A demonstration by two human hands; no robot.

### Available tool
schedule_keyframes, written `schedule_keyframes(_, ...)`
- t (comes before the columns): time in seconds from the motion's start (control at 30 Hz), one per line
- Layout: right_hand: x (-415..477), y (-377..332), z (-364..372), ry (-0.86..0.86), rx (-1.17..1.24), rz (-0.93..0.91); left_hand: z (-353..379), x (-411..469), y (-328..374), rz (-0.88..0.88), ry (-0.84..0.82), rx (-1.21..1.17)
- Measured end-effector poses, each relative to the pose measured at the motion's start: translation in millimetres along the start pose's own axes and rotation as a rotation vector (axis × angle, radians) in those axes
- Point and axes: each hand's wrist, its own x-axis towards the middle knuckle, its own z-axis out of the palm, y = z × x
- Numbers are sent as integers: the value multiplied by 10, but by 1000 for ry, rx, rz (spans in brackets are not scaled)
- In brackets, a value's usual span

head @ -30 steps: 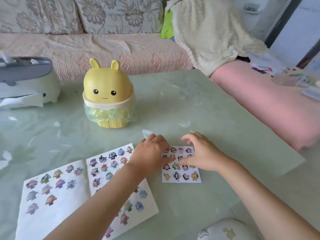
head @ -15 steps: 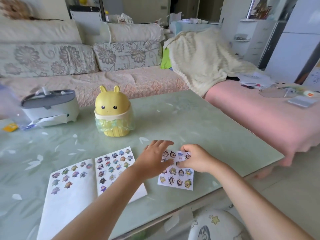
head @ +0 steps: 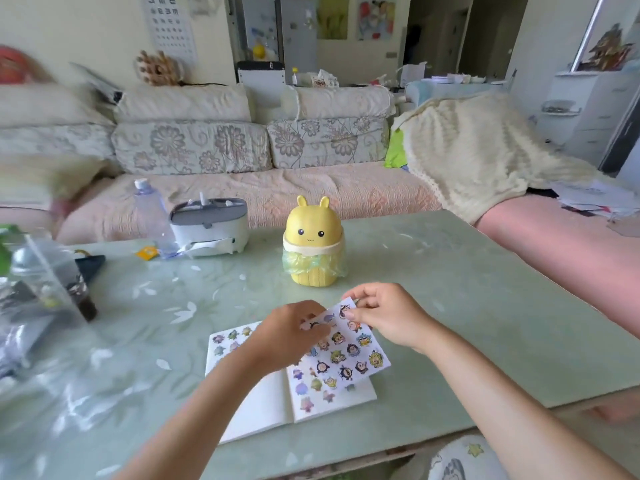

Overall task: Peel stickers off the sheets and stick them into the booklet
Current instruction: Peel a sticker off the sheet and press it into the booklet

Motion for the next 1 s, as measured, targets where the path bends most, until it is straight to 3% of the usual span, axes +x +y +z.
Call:
schedule_keyframes(0.17, 325, -372, 711, -101, -103, -100, -362, -260, -499, -97, 126, -227)
schedule_keyframes(0.33, 397, -657, 1202, 112, -541, -281, -592, -549, -882, -287, 189, -620)
schedule_keyframes(0.43, 368, -781, 1414, 104, -615, -416, -709, -652, -1009, -335, 220, -738)
schedule_keyframes(0.53, 366, -804, 1598, 64, -621, -445, -778, -665, -1084, -328, 231, -770)
schedule_keyframes(0.7, 494, -725, 1741, 142, -638, -481, -790, -639, -1182, -318, 226, -740)
schedule_keyframes(1.0, 814, -516, 1760, 74, -574, -546, -813, -457, -1246, -326, 275, -681)
